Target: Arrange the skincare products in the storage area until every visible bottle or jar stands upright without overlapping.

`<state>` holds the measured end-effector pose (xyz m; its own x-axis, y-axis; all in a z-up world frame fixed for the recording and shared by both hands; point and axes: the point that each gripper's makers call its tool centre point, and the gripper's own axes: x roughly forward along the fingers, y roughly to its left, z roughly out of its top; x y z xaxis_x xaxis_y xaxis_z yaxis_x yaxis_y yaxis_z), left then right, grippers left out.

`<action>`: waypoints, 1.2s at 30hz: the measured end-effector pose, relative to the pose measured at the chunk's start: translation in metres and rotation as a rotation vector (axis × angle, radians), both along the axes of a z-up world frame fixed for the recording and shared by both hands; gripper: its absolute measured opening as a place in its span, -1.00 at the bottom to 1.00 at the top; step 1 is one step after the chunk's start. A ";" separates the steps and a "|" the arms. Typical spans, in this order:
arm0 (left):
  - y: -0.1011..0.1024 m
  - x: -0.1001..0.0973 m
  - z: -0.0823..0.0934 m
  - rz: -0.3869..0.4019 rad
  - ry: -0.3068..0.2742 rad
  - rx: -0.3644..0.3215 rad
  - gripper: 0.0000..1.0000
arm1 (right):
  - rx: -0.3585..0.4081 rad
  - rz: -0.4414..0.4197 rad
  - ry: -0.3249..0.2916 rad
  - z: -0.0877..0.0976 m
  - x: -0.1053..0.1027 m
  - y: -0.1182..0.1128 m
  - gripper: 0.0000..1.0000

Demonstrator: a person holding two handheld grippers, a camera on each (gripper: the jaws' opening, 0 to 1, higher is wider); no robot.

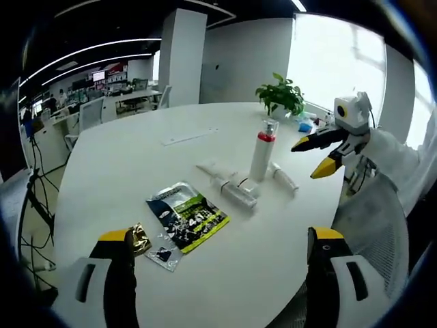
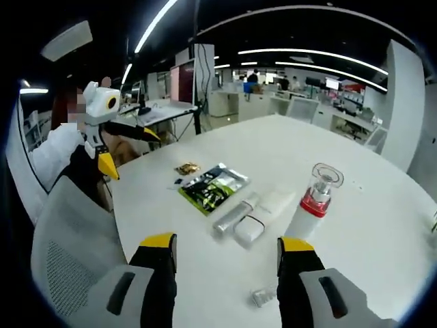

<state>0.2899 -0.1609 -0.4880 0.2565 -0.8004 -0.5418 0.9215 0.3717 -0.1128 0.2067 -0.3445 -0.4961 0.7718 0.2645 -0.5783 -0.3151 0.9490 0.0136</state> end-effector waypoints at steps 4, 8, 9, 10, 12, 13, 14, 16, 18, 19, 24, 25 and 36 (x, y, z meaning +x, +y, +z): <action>0.002 0.002 0.001 0.006 0.001 -0.004 0.98 | 0.006 0.000 0.009 -0.006 0.013 0.004 -0.12; 0.004 0.003 0.002 0.011 0.002 -0.011 0.98 | -0.013 -0.011 0.004 -0.011 0.026 0.004 -0.26; 0.004 0.003 0.002 0.011 0.003 -0.012 0.98 | -0.015 -0.018 0.001 -0.012 0.029 0.003 -0.30; 0.004 0.002 0.002 0.011 0.005 -0.013 0.98 | -0.027 -0.029 0.002 -0.014 0.032 0.004 -0.33; 0.003 0.001 0.000 0.006 0.009 -0.015 0.98 | -0.047 -0.037 0.001 -0.018 0.039 0.006 -0.34; 0.003 0.000 -0.002 0.001 0.016 -0.018 0.98 | -0.051 -0.038 0.015 -0.022 0.040 0.007 -0.32; 0.002 0.000 -0.003 0.002 0.023 -0.020 0.98 | -0.051 -0.032 0.040 -0.029 0.041 0.011 -0.31; 0.003 0.000 -0.007 0.006 0.030 -0.017 0.98 | -0.069 -0.042 0.045 -0.036 0.047 0.012 -0.32; 0.005 0.001 -0.008 0.010 0.032 -0.014 0.98 | -0.097 -0.053 0.056 -0.042 0.051 0.009 -0.37; 0.005 0.002 -0.009 0.012 0.035 -0.014 0.98 | -0.098 -0.069 0.043 -0.047 0.058 0.009 -0.38; 0.008 0.004 -0.008 0.016 0.042 -0.026 0.98 | -0.109 -0.093 0.068 -0.062 0.075 0.004 -0.36; 0.008 0.003 -0.007 0.016 0.047 -0.035 0.98 | -0.128 -0.114 0.053 -0.063 0.081 -0.001 -0.36; 0.006 0.000 -0.010 0.004 0.080 -0.068 0.96 | -0.194 -0.183 0.118 -0.088 0.109 -0.019 -0.29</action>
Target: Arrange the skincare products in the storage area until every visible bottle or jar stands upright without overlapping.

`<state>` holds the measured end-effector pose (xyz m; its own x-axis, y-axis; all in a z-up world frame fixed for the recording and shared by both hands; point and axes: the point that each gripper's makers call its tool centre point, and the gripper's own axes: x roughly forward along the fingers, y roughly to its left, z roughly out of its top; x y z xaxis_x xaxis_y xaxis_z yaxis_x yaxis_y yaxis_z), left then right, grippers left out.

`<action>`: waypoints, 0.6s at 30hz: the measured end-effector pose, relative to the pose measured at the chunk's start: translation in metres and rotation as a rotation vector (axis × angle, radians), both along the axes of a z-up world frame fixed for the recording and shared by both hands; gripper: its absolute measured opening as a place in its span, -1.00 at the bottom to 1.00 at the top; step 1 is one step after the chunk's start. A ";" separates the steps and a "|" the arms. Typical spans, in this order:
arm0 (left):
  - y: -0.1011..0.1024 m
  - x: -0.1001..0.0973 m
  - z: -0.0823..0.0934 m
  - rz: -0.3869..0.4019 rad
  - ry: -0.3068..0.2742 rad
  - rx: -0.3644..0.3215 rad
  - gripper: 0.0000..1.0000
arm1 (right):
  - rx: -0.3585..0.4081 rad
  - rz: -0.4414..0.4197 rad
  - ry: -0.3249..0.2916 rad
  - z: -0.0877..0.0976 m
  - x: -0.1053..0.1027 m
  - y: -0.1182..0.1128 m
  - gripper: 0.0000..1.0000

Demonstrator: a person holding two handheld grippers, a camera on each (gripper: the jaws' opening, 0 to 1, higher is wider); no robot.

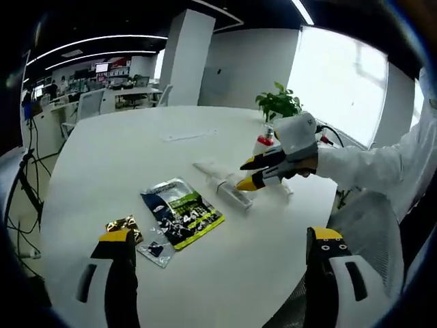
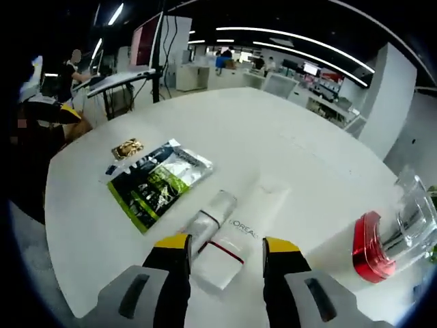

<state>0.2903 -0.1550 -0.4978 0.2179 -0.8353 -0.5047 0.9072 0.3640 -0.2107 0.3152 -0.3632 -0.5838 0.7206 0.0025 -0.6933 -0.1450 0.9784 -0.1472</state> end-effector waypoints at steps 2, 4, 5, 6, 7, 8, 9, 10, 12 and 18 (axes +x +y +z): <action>0.001 0.002 0.000 0.007 -0.008 0.002 0.96 | -0.001 -0.009 0.004 -0.001 0.000 0.000 -0.33; 0.004 0.003 -0.001 0.012 0.000 0.003 0.95 | -0.003 -0.016 -0.002 0.000 0.002 -0.002 -0.34; 0.005 0.003 -0.001 0.018 0.000 0.001 0.95 | -0.018 -0.025 0.004 0.001 0.003 -0.007 -0.36; 0.006 0.003 -0.001 0.019 0.000 0.001 0.95 | -0.020 -0.024 0.002 0.001 0.004 -0.006 -0.38; 0.006 0.003 -0.001 0.019 0.001 0.000 0.95 | -0.021 -0.026 0.002 0.000 0.005 -0.006 -0.40; 0.007 0.003 -0.002 0.021 0.003 0.000 0.94 | -0.023 -0.028 0.008 0.000 0.004 -0.006 -0.41; 0.007 0.003 -0.002 0.022 0.005 0.001 0.94 | -0.023 -0.034 0.001 0.001 0.006 -0.006 -0.40; 0.007 0.002 -0.003 0.021 0.005 0.001 0.94 | -0.037 -0.031 -0.006 0.001 0.008 -0.006 -0.39; 0.008 0.003 -0.005 0.023 0.010 0.003 0.94 | -0.057 -0.025 -0.002 0.000 0.013 -0.006 -0.39; 0.008 0.003 -0.006 0.024 0.017 -0.002 0.94 | -0.055 -0.035 0.069 -0.015 0.014 -0.005 -0.31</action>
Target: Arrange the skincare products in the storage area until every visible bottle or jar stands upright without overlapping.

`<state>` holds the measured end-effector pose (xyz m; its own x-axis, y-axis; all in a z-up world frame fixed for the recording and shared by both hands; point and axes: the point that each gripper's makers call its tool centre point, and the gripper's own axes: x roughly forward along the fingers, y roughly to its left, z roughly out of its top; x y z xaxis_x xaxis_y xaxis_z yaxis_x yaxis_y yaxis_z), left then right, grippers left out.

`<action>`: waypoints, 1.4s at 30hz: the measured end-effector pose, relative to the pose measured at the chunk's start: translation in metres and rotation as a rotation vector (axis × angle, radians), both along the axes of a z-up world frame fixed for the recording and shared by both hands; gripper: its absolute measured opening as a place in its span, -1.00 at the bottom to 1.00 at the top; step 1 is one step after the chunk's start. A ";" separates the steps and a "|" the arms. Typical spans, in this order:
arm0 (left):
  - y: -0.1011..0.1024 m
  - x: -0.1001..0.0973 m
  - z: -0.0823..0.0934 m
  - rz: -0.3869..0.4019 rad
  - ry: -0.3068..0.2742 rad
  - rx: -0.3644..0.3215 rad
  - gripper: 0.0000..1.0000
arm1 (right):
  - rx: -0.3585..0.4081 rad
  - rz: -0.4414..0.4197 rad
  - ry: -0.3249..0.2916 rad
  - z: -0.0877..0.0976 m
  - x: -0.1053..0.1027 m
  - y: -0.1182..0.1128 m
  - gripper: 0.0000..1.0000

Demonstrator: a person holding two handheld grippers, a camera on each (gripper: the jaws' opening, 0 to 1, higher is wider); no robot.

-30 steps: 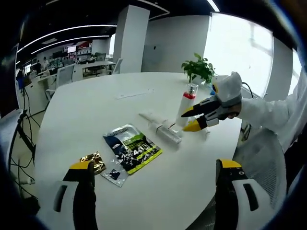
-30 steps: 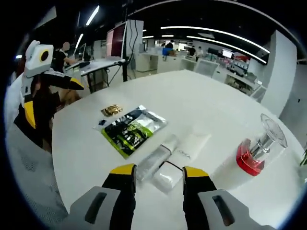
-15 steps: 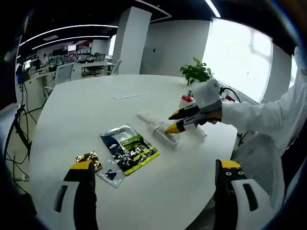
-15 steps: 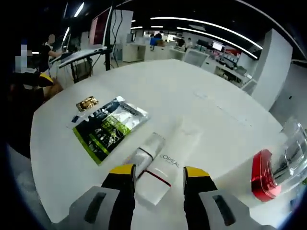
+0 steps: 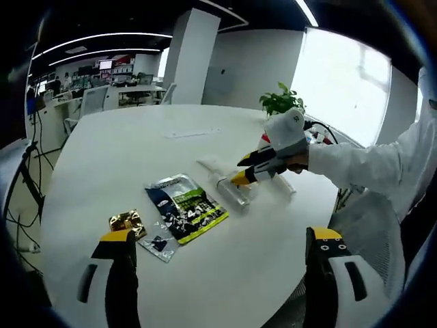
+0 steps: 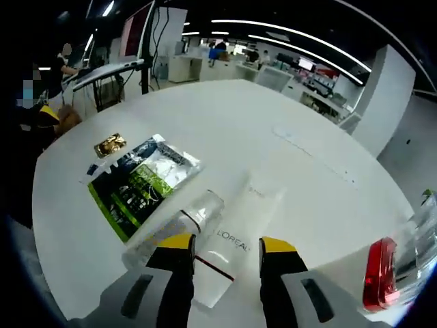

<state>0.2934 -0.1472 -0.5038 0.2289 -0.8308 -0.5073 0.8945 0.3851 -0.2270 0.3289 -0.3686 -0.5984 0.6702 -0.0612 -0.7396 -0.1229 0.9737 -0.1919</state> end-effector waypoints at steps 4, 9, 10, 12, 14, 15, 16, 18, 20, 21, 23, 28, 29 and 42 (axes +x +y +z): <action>0.001 0.000 0.000 0.002 0.003 -0.002 0.93 | 0.011 -0.012 0.006 -0.006 -0.001 0.000 -0.27; 0.004 0.003 -0.001 0.013 0.008 -0.008 0.93 | 0.017 -0.023 0.035 -0.013 -0.003 -0.001 -0.25; 0.004 0.003 -0.002 0.014 0.010 -0.009 0.93 | 0.020 -0.025 0.040 -0.015 -0.001 -0.002 -0.25; 0.005 0.004 -0.005 0.020 0.022 -0.004 0.93 | 0.032 -0.037 0.052 -0.019 -0.002 -0.002 -0.23; 0.005 0.002 -0.006 0.018 0.022 -0.002 0.93 | 0.072 -0.049 0.044 -0.020 0.000 -0.001 -0.22; 0.005 0.002 -0.006 0.018 0.024 -0.004 0.92 | 0.077 -0.061 0.047 -0.020 0.000 -0.002 -0.22; 0.005 0.002 -0.007 0.018 0.029 -0.004 0.92 | 0.082 -0.060 0.047 -0.020 0.001 -0.002 -0.23; 0.004 0.003 -0.007 0.019 0.031 -0.007 0.92 | 0.093 -0.067 0.049 -0.020 0.000 -0.001 -0.24; 0.001 0.002 -0.006 0.014 0.035 -0.014 0.92 | 0.082 -0.052 0.045 -0.019 -0.001 0.001 -0.26; 0.000 0.002 -0.006 0.015 0.038 -0.017 0.91 | 0.084 -0.053 0.044 -0.019 -0.001 0.001 -0.28; -0.003 0.002 -0.007 0.013 0.044 -0.020 0.91 | 0.095 -0.060 0.040 -0.020 0.000 0.002 -0.33; -0.008 0.000 -0.008 0.000 0.050 -0.017 0.89 | 0.102 -0.023 -0.002 -0.017 -0.002 0.006 -0.37; -0.009 -0.001 -0.008 -0.002 0.051 -0.016 0.89 | 0.105 -0.025 -0.004 -0.016 -0.002 0.005 -0.37; -0.026 -0.005 -0.009 -0.031 0.082 -0.050 0.78 | 0.172 -0.058 -0.008 -0.018 -0.004 0.015 -0.48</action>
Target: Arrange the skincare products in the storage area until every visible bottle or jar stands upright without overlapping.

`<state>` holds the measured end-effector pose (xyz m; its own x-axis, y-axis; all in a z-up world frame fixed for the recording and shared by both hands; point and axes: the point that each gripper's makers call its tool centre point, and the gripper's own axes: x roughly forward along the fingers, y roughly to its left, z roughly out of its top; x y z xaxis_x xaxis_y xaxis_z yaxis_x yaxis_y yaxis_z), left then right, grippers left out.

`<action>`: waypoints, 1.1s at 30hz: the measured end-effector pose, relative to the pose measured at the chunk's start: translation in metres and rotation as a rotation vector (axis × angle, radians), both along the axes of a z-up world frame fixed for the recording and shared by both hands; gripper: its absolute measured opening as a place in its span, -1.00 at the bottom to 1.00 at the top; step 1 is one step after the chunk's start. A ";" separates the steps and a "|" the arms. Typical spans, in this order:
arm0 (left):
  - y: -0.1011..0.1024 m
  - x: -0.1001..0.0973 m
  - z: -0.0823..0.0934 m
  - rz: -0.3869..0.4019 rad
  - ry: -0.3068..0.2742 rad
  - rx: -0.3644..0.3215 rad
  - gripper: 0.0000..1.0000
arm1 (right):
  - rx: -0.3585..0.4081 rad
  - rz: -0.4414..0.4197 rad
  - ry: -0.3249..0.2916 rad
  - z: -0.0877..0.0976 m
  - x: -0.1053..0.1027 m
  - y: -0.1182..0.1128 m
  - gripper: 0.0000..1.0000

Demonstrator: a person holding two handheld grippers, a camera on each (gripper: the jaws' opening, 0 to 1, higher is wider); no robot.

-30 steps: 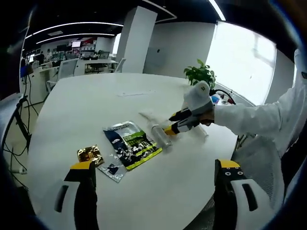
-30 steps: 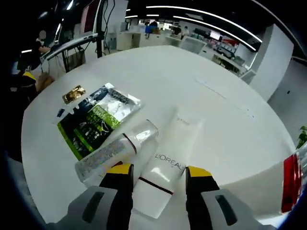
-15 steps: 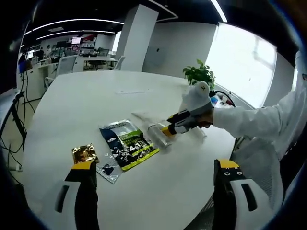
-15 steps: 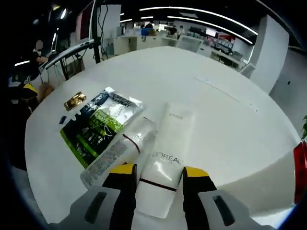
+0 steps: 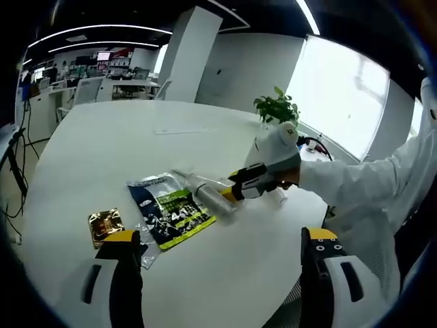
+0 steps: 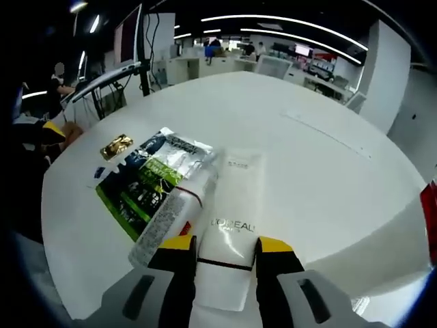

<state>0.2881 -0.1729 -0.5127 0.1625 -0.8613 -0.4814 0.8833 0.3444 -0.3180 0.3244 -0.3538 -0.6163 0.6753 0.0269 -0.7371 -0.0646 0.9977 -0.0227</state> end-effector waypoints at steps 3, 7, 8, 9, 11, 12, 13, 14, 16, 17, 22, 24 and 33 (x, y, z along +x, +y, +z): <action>-0.006 0.002 -0.004 0.004 0.000 0.004 0.77 | 0.034 -0.029 0.015 -0.001 -0.003 -0.001 -0.50; -0.016 -0.004 -0.010 -0.027 0.023 0.010 0.73 | 0.108 -0.064 0.030 0.000 -0.011 0.004 -0.52; -0.018 -0.005 -0.011 -0.033 0.027 0.010 0.71 | 0.122 -0.074 0.032 0.000 -0.012 0.003 -0.52; -0.021 -0.006 -0.010 -0.042 0.031 0.005 0.69 | 0.134 -0.077 0.027 0.001 -0.013 0.002 -0.52; -0.028 -0.009 -0.009 -0.065 0.039 -0.010 0.60 | 0.142 -0.078 0.025 0.002 -0.019 0.002 -0.53; -0.031 -0.010 -0.009 -0.070 0.046 -0.019 0.56 | 0.165 -0.086 0.020 0.002 -0.019 0.003 -0.53; -0.034 -0.010 -0.009 -0.074 0.054 -0.026 0.55 | 0.209 -0.100 0.027 0.003 -0.022 0.006 -0.53; -0.038 -0.011 -0.008 -0.083 0.058 -0.034 0.55 | 0.224 -0.108 0.034 0.003 -0.026 0.006 -0.53; -0.046 -0.011 -0.006 -0.101 0.059 -0.053 0.51 | 0.258 -0.118 0.028 0.005 -0.031 0.006 -0.53; -0.049 -0.011 -0.005 -0.106 0.063 -0.061 0.45 | 0.274 -0.120 0.028 0.006 -0.033 0.007 -0.54; -0.065 -0.003 -0.005 -0.090 0.104 -0.093 0.28 | 0.409 -0.189 0.019 0.006 -0.043 0.008 -0.54; -0.071 -0.004 -0.007 -0.091 0.111 -0.091 0.22 | 0.470 -0.212 0.011 0.008 -0.047 0.010 -0.54; -0.107 -0.002 -0.015 -0.081 0.214 -0.121 0.01 | 0.624 -0.283 0.009 0.010 -0.059 0.016 -0.55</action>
<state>0.2856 -0.2795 -0.5280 -0.0044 -0.9206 -0.3904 0.8145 0.2232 -0.5355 0.2658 -0.3374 -0.6062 0.7130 0.2714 -0.6465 0.2032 0.8025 0.5609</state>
